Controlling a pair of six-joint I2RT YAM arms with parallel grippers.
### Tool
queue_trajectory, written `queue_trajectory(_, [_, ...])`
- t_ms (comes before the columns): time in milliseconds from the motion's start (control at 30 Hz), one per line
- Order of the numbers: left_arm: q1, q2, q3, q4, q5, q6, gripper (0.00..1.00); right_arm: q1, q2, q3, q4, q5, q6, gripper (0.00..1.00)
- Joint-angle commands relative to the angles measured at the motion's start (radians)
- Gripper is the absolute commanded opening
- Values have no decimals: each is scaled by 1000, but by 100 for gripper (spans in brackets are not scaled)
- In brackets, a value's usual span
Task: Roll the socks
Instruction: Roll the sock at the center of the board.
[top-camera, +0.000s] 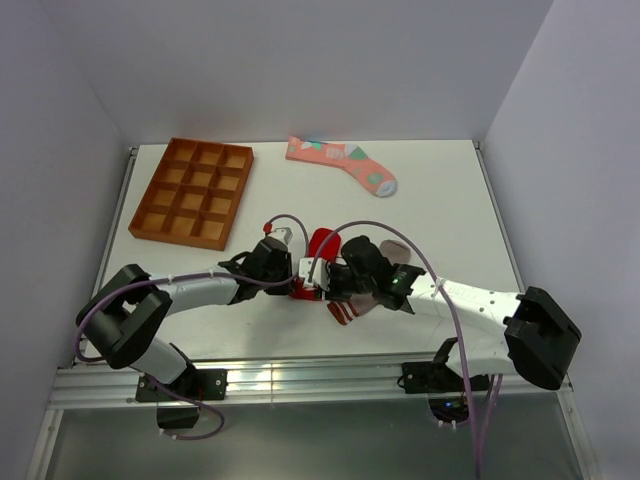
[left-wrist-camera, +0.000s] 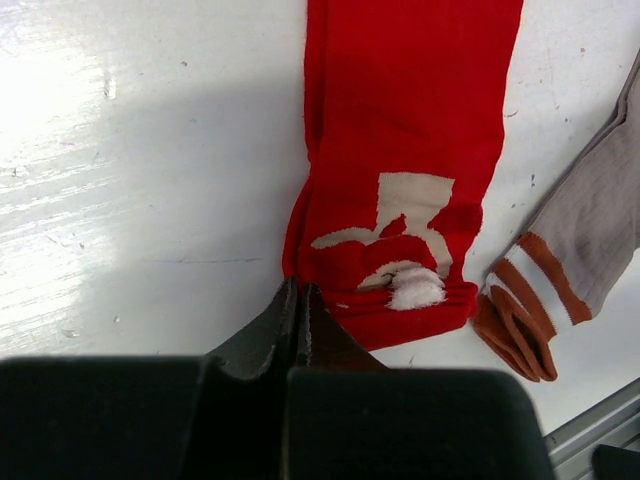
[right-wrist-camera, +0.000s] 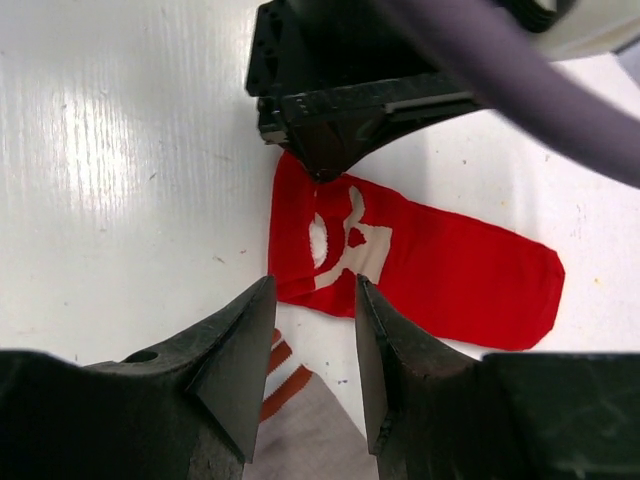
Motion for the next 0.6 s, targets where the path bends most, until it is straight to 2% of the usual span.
queue_trajectory(0, [6,12,41,6,29,18,0,25,27,1,0,20,-87,45])
queue_trajectory(233, [12,18,51,1,46,8,0,72,46,-88,125,68,-159,43])
queue_trajectory(567, [15,-3,52,-42,43,11,0,129,124,-91,216,141,-194,42])
